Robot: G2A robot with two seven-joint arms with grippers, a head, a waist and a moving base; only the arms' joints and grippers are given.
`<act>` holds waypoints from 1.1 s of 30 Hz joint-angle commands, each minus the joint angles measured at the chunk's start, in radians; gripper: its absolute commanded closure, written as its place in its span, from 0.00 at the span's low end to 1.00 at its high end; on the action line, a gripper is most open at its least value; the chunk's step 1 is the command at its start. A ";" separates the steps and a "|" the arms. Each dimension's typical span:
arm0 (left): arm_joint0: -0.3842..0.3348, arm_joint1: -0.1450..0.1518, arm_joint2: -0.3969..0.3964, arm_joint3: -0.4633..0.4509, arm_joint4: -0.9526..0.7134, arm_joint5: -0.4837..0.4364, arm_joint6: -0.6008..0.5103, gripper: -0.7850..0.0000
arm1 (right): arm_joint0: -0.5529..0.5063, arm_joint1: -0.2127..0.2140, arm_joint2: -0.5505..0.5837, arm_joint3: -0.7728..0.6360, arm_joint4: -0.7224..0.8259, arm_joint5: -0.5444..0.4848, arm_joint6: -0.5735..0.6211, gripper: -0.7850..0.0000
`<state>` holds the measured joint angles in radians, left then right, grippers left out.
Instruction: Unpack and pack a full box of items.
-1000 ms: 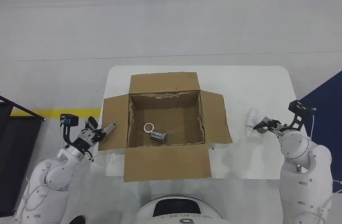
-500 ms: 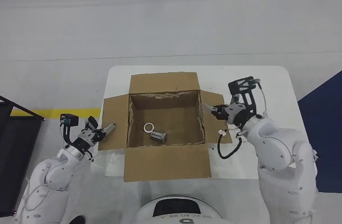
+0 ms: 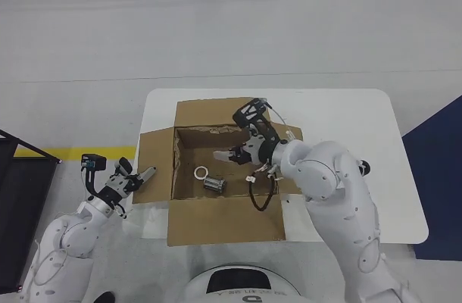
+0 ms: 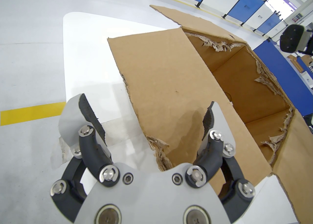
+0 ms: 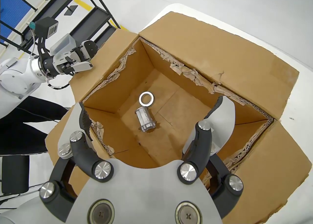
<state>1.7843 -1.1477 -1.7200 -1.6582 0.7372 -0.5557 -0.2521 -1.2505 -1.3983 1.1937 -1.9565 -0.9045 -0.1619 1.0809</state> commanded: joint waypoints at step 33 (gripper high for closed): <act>0.000 0.000 0.000 0.000 0.000 0.000 0.000 0.00 | 0.531 -0.186 -0.666 0.864 0.054 -0.049 0.190 0.15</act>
<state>1.7843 -1.1477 -1.7200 -1.6582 0.7372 -0.5557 -0.2521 -0.7287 -1.5757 0.5400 -1.1136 -0.8502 -0.2153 1.2766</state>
